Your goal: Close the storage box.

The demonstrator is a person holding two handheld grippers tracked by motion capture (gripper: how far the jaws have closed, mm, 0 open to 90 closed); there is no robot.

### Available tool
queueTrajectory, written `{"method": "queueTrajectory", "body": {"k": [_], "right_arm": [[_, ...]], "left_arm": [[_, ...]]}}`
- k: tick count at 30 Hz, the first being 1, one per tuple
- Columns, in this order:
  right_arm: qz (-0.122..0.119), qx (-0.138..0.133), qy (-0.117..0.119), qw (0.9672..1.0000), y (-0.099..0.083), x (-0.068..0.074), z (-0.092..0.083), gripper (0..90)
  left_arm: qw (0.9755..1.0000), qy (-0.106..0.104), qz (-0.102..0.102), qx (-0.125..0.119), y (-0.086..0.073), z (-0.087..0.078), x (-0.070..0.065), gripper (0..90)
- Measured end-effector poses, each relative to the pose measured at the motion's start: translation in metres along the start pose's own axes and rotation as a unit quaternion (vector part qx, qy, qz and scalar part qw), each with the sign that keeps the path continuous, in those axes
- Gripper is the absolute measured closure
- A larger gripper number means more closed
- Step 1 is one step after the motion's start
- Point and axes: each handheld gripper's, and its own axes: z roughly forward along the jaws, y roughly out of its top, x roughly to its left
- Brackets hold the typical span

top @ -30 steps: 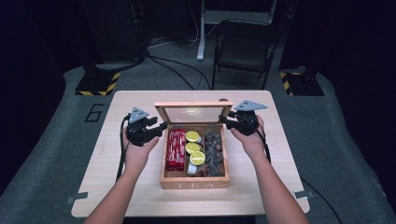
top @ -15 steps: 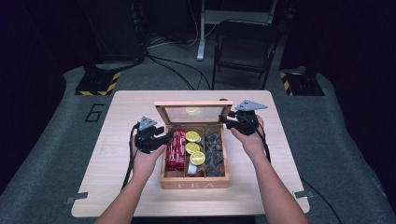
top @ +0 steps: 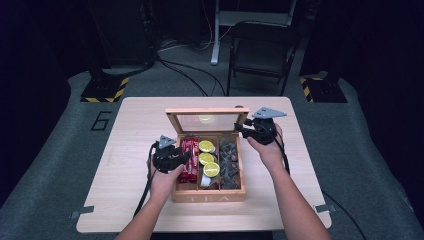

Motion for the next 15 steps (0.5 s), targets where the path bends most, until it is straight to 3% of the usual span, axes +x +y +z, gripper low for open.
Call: {"method": "queueTrajectory", "body": {"k": [2, 6, 15], "right_arm": [[0.000, -0.001, 0.000, 1.0000, 0.0001, -0.0001, 0.0002, 58.9], [0.001, 0.000, 0.000, 1.0000, 0.0000, 0.0000, 0.0001, 58.8], [0.000, -0.005, 0.004, 1.0000, -0.0003, -0.0023, 0.0012, 58.7]], "left_arm": [[1.0000, -0.001, 0.000, 0.003, -0.0021, 0.0022, -0.0026, 56.4], [0.9991, 0.009, 0.035, 0.022, -0.0048, 0.0056, -0.0069, 56.4], [0.9990, 0.020, 0.032, 0.024, -0.0057, 0.0079, -0.0077, 65.4]]}}
